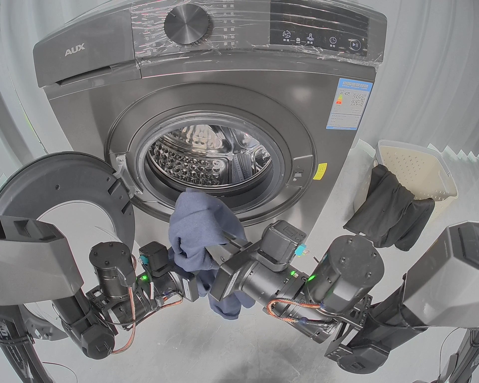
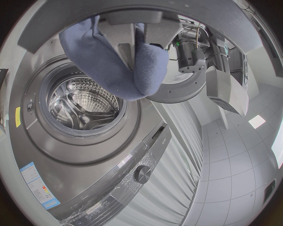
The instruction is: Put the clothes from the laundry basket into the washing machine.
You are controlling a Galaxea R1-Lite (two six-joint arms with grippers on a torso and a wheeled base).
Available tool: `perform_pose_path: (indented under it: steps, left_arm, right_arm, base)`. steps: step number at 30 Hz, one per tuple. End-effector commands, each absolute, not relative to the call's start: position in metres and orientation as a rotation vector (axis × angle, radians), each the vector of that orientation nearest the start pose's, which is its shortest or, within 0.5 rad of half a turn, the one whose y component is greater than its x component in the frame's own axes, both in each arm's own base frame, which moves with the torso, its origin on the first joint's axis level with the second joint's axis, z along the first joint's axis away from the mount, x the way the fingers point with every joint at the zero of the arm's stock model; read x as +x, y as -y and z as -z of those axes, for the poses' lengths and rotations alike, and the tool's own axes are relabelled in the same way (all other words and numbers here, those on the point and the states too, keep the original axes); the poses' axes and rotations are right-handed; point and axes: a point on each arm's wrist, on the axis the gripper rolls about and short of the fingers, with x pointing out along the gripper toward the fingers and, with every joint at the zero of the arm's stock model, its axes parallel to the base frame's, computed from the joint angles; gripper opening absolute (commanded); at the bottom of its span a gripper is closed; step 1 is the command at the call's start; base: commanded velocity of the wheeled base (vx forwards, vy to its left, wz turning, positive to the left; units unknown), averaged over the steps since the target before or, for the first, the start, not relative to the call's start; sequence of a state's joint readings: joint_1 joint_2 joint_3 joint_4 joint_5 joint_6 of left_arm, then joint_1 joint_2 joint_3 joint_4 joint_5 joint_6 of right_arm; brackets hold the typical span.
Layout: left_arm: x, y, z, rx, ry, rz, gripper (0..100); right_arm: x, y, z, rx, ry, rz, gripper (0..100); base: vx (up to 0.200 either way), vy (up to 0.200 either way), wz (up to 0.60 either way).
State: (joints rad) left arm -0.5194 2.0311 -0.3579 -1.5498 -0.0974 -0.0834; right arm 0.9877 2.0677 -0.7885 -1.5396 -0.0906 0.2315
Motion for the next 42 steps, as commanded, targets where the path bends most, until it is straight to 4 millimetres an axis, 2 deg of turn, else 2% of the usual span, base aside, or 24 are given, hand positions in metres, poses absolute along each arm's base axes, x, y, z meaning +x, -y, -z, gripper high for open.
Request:
perform_pose_path:
  steps: [1, 4, 7, 10, 12, 14, 15, 21, 22, 24, 31, 32, 36, 42]
  left_arm:
    - [0.254, 0.147, -0.076, -0.06, -0.14, 0.609, 0]
    - [0.258, 0.147, -0.081, -0.068, -0.119, 0.602, 0]
    - [0.261, 0.146, -0.086, -0.095, -0.1, 0.592, 0]
    - [0.266, 0.146, -0.091, -0.114, -0.074, 0.564, 0]
    - [0.267, 0.146, -0.092, -0.117, -0.069, 0.558, 0]
    - [0.269, 0.147, -0.1, -0.143, -0.037, 0.535, 0]
    - [0.269, 0.147, -0.1, -0.143, -0.037, 0.535, 0]
    - [0.264, 0.148, -0.121, -0.194, 0.024, 0.553, 0]
    - [0.264, 0.148, -0.121, -0.194, 0.024, 0.553, 0]
    - [0.262, 0.149, -0.124, -0.209, 0.031, 0.562, 0]
    - [0.261, 0.15, -0.125, -0.21, 0.033, 0.566, 0]
    - [0.26, 0.15, -0.125, -0.209, 0.032, 0.566, 0]
    - [0.26, 0.15, -0.124, -0.208, 0.029, 0.568, 0]
    - [0.254, 0.146, -0.127, -0.207, 0.031, 0.563, 0]
  right_arm:
    - [0.203, -0.301, -0.147, 0.358, 0.133, -0.913, 0]
    - [0.212, -0.291, -0.154, 0.367, 0.156, -0.874, 0]
    - [0.23, -0.274, -0.158, 0.383, 0.168, -0.789, 0]
    - [0.242, -0.255, -0.148, 0.358, 0.137, -0.721, 0]
    - [0.243, -0.253, -0.146, 0.355, 0.129, -0.714, 0]
    - [0.243, -0.243, -0.128, 0.329, 0.06, -0.687, 0]
    - [0.243, -0.243, -0.128, 0.329, 0.06, -0.687, 0]
    - [0.246, -0.246, -0.094, 0.282, -0.039, -0.675, 0]
    - [0.246, -0.246, -0.094, 0.282, -0.039, -0.675, 0]
    - [0.251, -0.252, -0.082, 0.267, -0.063, -0.676, 0]
    - [0.254, -0.262, -0.082, 0.268, -0.041, -0.693, 0]
    - [0.253, -0.262, -0.083, 0.27, -0.038, -0.693, 100]
    - [0.248, -0.256, -0.09, 0.269, -0.036, -0.698, 100]
    - [0.217, -0.232, -0.099, 0.237, -0.079, -0.739, 100]
  base:
    - [0.0, 0.0, 0.0]
    - [0.0, 0.0, 0.0]
    - [0.0, 0.0, 0.0]
    - [0.0, 0.0, 0.0]
    - [0.0, 0.0, 0.0]
    - [0.0, 0.0, 0.0]
    - [0.0, 0.0, 0.0]
    - [0.0, 0.0, 0.0]
    - [0.0, 0.0, 0.0]
    - [0.0, 0.0, 0.0]
    - [0.0, 0.0, 0.0]
    - [0.0, 0.0, 0.0]
    - [0.0, 0.0, 0.0]
    - [0.0, 0.0, 0.0]
